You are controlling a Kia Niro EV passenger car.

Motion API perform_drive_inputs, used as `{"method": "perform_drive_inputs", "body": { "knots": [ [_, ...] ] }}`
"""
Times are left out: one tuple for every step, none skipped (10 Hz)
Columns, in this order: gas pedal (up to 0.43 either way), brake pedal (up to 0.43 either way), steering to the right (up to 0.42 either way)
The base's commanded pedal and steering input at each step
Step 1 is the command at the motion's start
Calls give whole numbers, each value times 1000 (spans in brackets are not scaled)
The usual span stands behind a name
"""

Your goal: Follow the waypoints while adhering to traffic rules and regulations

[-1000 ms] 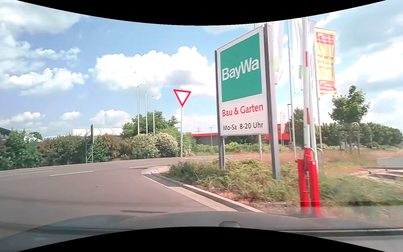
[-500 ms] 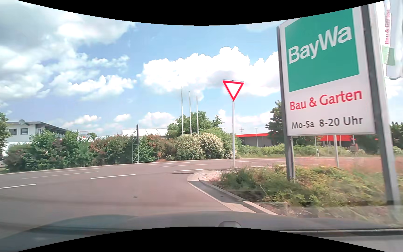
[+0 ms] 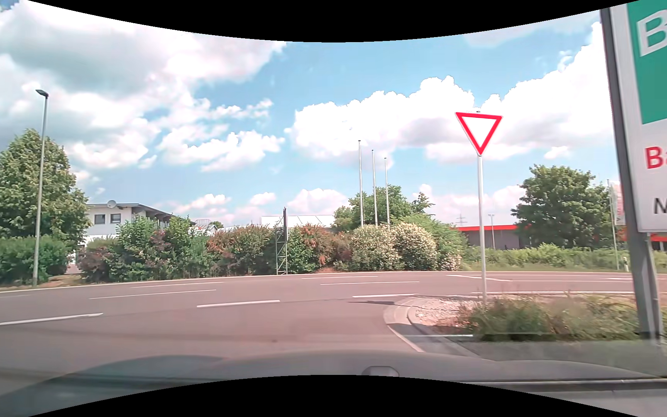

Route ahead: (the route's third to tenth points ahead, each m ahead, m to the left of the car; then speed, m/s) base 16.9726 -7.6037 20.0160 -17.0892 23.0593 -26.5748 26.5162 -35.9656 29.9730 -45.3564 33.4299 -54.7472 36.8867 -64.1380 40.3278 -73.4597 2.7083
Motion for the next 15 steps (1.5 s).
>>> {"method": "perform_drive_inputs", "body": {
  "knots": [
    [0,0,-406],
    [0,0,-380],
    [0,0,-363],
    [0,0,-335],
    [0,73,-305],
    [0,159,-270],
    [0,183,-244],
    [0,213,-211],
    [0,238,-179],
    [0,238,-158],
    [0,232,-127],
    [0,189,-104],
    [0,165,-88],
    [0,171,-71],
    [0,165,-63]
  ]
}}
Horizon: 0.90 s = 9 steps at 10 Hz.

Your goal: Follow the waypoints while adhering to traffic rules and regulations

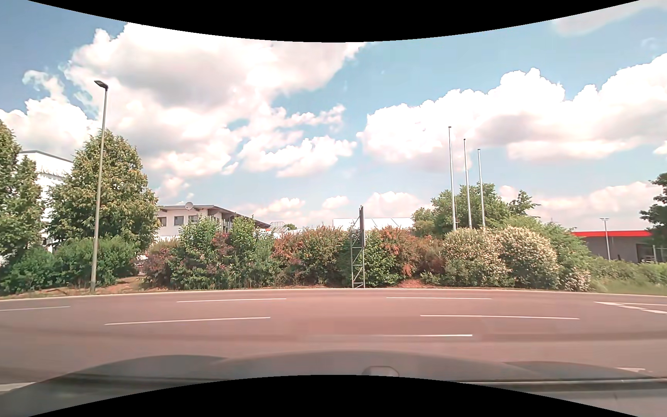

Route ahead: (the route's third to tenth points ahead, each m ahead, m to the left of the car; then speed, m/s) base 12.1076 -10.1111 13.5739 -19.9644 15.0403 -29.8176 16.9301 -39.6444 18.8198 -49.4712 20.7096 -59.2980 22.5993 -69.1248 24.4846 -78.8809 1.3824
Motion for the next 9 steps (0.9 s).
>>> {"method": "perform_drive_inputs", "body": {
  "knots": [
    [0,171,-58],
    [0,171,-46],
    [0,171,-30],
    [0,171,-19],
    [0,177,-4],
    [0,177,8],
    [0,177,16],
    [0,177,27],
    [0,177,37]
  ]
}}
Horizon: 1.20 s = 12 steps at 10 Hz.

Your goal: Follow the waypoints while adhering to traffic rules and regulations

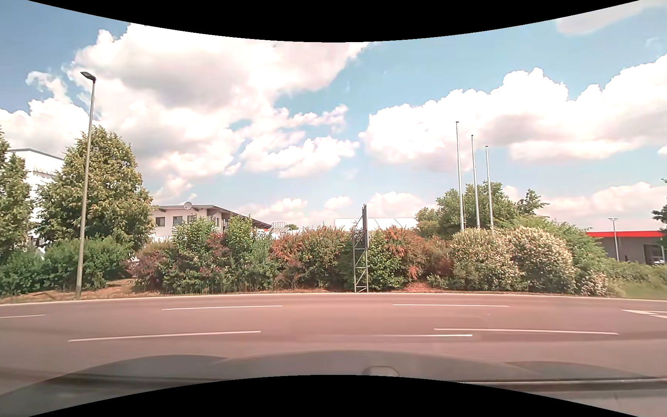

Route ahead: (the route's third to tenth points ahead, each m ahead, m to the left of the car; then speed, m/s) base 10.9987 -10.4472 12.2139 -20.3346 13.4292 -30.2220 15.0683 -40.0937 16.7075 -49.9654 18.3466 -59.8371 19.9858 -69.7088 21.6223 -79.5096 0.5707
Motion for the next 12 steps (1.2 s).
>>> {"method": "perform_drive_inputs", "body": {
  "knots": [
    [0,177,43],
    [0,165,48],
    [0,171,51],
    [0,165,51],
    [0,165,53],
    [0,165,54],
    [0,165,56],
    [0,165,56],
    [0,165,57],
    [0,165,60],
    [0,165,61],
    [0,165,62]
  ]
}}
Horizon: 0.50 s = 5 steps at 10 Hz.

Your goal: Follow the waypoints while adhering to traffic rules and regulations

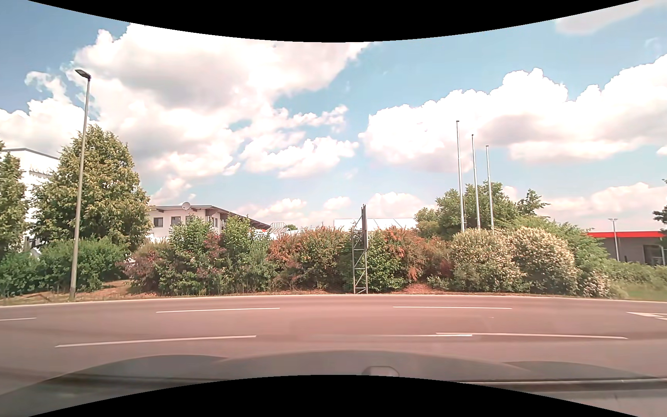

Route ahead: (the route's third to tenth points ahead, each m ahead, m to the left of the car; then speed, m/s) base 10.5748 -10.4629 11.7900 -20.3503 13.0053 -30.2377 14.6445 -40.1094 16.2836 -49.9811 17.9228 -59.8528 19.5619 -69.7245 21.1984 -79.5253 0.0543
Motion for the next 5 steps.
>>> {"method": "perform_drive_inputs", "body": {
  "knots": [
    [0,165,62],
    [0,165,62],
    [0,165,62],
    [0,165,62],
    [0,165,62]
  ]
}}
